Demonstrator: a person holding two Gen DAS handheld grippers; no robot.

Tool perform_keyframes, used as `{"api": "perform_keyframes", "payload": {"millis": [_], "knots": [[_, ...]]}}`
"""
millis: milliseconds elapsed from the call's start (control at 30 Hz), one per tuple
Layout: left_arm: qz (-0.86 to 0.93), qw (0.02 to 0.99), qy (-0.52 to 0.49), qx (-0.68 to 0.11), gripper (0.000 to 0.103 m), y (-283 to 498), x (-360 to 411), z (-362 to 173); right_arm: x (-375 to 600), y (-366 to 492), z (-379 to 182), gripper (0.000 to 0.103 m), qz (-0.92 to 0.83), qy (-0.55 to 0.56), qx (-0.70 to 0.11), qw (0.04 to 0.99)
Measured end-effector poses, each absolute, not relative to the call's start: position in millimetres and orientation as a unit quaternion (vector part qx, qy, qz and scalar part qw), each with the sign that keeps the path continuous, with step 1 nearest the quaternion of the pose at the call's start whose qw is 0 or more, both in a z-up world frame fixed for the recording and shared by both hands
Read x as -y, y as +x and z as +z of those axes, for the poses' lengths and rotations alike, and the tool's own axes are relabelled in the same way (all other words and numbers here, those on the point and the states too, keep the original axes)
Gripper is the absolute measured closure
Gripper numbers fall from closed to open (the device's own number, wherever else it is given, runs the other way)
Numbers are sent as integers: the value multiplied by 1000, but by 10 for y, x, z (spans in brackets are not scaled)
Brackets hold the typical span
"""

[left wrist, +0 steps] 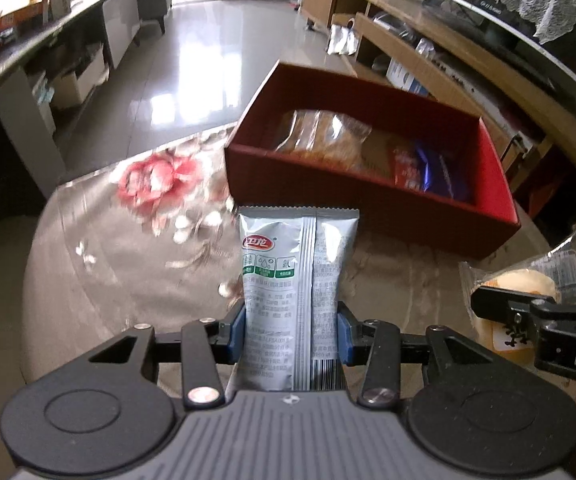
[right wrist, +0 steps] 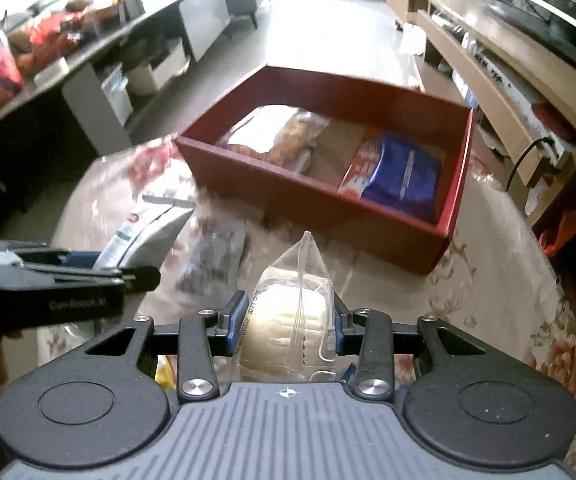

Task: Organize snacks
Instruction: 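Carry both packets over the red box and lower them inside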

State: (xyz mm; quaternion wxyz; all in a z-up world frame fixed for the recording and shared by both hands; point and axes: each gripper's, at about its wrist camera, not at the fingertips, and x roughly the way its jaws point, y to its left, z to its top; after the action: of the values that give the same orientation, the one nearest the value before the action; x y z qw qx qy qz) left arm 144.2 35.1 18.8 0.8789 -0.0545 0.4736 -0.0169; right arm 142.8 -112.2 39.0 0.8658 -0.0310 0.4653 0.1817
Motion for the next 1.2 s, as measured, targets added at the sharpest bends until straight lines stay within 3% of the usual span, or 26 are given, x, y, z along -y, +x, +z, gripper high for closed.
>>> {"api": "perform_keyframes", "payload": {"millis": [1200], "knots": [[-11,917,-31,-398,57,2220,35,683,1257,2011,883,55,141,8,-369,919]]}}
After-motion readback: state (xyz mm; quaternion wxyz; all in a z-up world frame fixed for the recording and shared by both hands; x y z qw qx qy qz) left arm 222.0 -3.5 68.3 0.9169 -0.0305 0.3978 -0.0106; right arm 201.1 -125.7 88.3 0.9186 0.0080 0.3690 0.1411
